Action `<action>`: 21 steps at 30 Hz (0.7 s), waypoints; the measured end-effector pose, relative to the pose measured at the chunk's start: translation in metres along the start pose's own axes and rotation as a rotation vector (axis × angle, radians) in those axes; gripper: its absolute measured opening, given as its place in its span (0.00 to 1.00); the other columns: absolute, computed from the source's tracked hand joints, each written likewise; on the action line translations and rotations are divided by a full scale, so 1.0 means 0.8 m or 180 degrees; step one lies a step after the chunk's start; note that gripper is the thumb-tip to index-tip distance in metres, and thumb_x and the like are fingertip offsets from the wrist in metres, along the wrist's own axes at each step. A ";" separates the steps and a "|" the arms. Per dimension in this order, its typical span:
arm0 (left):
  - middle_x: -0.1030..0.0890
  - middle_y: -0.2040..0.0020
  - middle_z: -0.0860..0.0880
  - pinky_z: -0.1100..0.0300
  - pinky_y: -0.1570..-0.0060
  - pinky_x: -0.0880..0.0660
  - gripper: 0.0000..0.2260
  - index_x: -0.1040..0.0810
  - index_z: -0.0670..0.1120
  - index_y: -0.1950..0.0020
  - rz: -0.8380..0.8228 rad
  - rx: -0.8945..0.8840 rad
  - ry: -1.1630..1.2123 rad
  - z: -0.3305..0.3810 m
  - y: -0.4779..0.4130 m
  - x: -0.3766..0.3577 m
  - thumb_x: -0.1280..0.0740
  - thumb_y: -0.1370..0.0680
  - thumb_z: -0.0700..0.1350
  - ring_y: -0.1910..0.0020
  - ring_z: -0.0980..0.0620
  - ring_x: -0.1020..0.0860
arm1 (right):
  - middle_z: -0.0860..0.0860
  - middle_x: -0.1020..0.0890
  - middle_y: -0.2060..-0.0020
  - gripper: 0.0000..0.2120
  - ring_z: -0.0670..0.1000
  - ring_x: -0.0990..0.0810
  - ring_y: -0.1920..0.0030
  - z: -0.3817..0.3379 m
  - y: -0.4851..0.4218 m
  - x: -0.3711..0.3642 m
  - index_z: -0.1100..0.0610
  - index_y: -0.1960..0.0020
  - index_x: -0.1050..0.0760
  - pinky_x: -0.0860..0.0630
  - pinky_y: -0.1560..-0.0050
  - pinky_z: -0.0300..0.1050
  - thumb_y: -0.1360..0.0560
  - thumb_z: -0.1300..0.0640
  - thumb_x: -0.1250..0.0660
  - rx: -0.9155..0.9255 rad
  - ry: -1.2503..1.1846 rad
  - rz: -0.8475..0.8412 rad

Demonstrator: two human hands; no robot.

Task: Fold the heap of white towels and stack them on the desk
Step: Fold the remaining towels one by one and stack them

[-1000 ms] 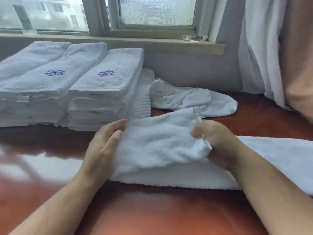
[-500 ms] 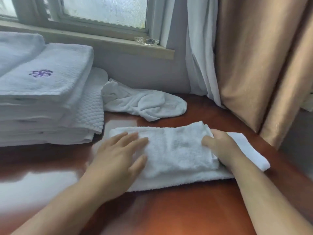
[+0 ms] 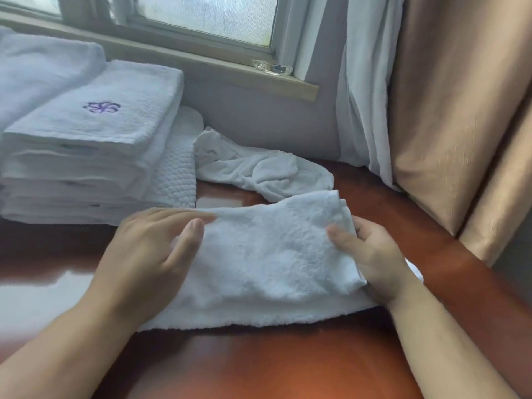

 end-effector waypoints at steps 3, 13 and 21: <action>0.18 0.42 0.62 0.52 0.36 0.29 0.19 0.16 0.54 0.41 0.0187 -0.0188 0.0602 0.012 0.003 0.007 0.47 0.18 0.55 0.37 0.59 0.23 | 0.62 0.18 0.40 0.19 0.65 0.18 0.41 -0.012 0.003 0.032 0.60 0.37 0.20 0.19 0.47 0.66 0.23 0.50 0.29 0.0203 -0.0596 0.0310; 0.21 0.38 0.59 0.61 0.47 0.27 0.24 0.29 0.60 0.27 -0.0317 0.1721 0.1608 -0.067 0.009 -0.049 0.39 0.22 0.64 0.47 0.66 0.21 | 0.62 0.17 0.41 0.25 0.60 0.16 0.43 0.034 -0.008 0.084 0.64 0.34 0.23 0.17 0.55 0.50 0.27 0.52 0.33 -0.0893 -0.1662 0.0654; 0.18 0.42 0.60 0.56 0.44 0.25 0.45 0.36 0.57 0.23 -0.0993 0.1997 0.0953 -0.056 0.000 -0.061 0.32 0.35 0.74 0.46 0.58 0.19 | 0.61 0.17 0.41 0.17 0.60 0.17 0.40 0.040 -0.016 0.077 0.60 0.42 0.16 0.18 0.50 0.51 0.24 0.52 0.32 -0.0699 -0.1613 0.0479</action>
Point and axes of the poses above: each hand's wrist, its own y-axis away from the middle knuckle, its own x-axis out of the back of the hand, z = x × y, the point moved 8 cm from there along -y, towards the middle knuckle
